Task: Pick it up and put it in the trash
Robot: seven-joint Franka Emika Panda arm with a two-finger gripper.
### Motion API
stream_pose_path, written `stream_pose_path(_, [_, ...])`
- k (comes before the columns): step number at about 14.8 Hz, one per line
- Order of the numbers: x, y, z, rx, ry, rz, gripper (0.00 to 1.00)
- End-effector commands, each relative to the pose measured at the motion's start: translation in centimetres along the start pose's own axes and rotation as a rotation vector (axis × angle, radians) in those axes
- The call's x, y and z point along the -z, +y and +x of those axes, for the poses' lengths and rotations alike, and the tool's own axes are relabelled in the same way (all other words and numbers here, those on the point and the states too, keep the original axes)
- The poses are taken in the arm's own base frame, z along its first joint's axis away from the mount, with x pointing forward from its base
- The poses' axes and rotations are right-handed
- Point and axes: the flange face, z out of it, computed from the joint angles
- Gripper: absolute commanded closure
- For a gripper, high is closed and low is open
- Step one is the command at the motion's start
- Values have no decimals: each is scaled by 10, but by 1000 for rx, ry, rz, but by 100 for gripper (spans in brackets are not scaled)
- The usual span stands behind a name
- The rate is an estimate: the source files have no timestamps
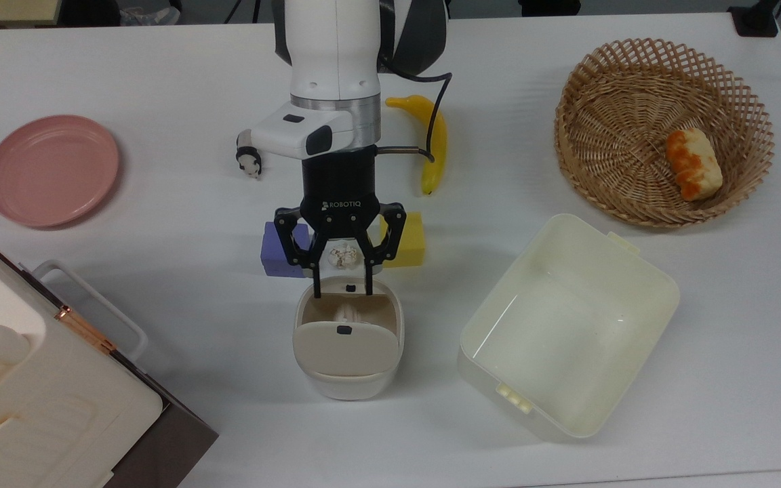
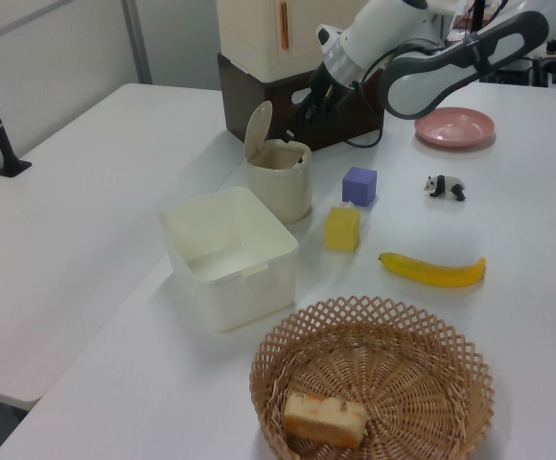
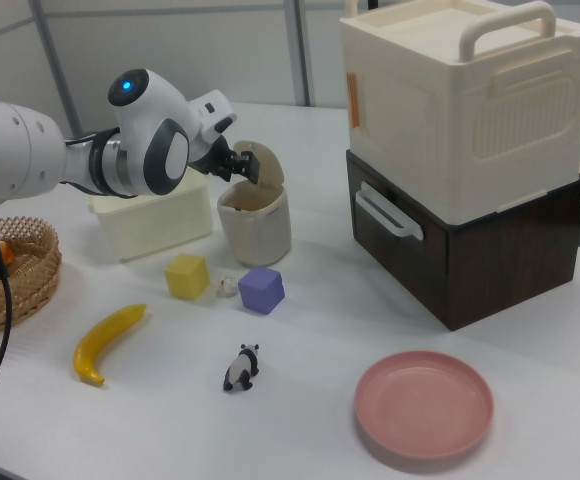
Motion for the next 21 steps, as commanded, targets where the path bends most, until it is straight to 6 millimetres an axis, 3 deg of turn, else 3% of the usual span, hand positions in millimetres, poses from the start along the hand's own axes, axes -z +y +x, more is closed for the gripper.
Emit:
stream_pose_path(1, [3, -1, 6, -19, 25, 0, 31])
stream_pose_path(8, [20, 2, 7, -49, -34, -10, 31])
stream_pose_path(14, [71, 6, -1, -48, -334, -40, 23])
stream_pose_path(19, [111, 10, -12, -54, -512, -59, 5])
stream_pose_path(21, [126, 13, -15, -55, -560, -65, 2])
